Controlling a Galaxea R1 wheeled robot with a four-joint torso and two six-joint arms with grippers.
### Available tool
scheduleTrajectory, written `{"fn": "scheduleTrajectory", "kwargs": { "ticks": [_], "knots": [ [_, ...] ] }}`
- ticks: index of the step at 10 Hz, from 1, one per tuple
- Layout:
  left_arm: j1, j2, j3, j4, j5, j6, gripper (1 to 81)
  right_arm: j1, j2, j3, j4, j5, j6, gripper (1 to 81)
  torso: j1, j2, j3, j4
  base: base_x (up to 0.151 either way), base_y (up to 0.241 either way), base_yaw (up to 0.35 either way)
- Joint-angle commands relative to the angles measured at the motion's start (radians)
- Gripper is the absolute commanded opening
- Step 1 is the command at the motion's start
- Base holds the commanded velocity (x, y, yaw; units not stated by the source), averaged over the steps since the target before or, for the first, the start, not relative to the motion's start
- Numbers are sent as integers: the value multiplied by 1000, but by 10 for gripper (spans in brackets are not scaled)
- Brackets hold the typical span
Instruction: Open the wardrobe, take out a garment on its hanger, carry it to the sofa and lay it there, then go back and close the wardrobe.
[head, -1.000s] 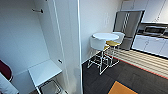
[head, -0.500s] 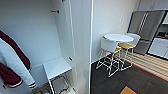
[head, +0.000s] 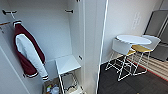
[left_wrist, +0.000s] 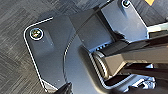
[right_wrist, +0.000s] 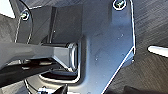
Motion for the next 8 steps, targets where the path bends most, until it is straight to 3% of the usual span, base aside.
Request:
{"fn": "scheduleTrajectory", "kwargs": {
  "ticks": [1,8],
  "knots": [
    [-37,3,-3,9,42,4,811,25,-1,1,2,-50,1,811,1,0,0,0,0,0,312],
    [-37,11,-3,11,42,5,811,24,-2,1,2,-49,1,811,1,0,0,0,0,0,296]
  ]
}}
